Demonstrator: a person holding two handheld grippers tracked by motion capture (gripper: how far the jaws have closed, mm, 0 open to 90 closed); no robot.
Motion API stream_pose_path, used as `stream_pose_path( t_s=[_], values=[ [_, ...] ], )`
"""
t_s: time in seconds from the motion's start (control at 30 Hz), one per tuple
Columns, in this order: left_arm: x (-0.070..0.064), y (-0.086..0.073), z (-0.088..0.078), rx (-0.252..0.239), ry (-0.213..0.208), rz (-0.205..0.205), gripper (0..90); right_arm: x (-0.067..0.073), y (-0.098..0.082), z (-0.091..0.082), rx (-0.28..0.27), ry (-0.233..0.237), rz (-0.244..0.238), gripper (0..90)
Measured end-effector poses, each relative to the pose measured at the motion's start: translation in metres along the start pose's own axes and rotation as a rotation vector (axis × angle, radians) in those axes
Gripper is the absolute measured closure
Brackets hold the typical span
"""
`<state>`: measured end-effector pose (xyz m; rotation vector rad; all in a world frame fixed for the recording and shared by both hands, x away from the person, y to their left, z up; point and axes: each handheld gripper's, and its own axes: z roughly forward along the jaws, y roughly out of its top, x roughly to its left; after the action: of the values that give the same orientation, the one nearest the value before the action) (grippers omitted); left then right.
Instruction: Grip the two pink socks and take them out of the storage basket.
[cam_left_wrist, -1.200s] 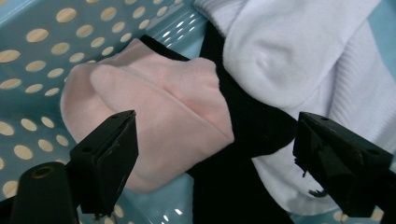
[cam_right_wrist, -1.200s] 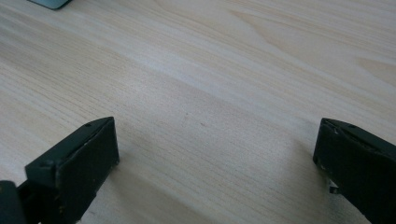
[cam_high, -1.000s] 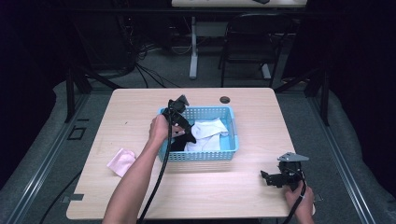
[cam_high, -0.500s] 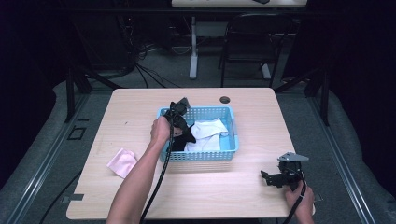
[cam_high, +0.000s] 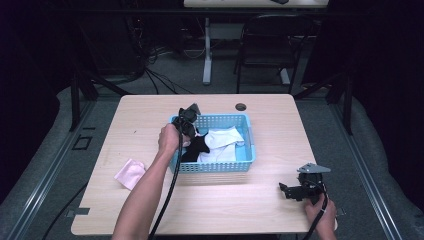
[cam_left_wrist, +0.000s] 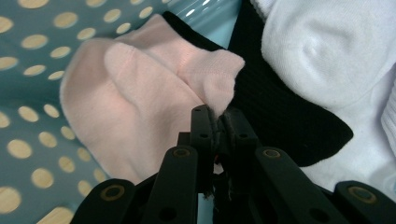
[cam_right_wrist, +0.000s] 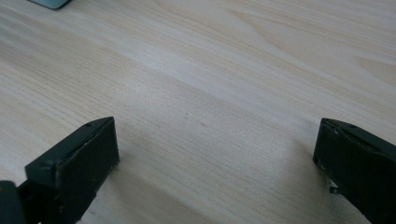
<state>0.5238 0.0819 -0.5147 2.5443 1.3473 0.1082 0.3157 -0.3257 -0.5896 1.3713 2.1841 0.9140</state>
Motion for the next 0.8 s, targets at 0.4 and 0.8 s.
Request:
stream_pose_path(
  t_s=[0.4,0.8],
  values=[
    [0.005,-0.012,-0.041,-0.056,-0.007,0.029,84.4,0.000,0.000,0.000,0.000,0.000,0.000,0.0],
    [-0.001,-0.017,-0.083,-0.097,-0.008,0.088,84.2,0.000,0.000,0.000,0.000,0.000,0.000,0.0]
  ],
)
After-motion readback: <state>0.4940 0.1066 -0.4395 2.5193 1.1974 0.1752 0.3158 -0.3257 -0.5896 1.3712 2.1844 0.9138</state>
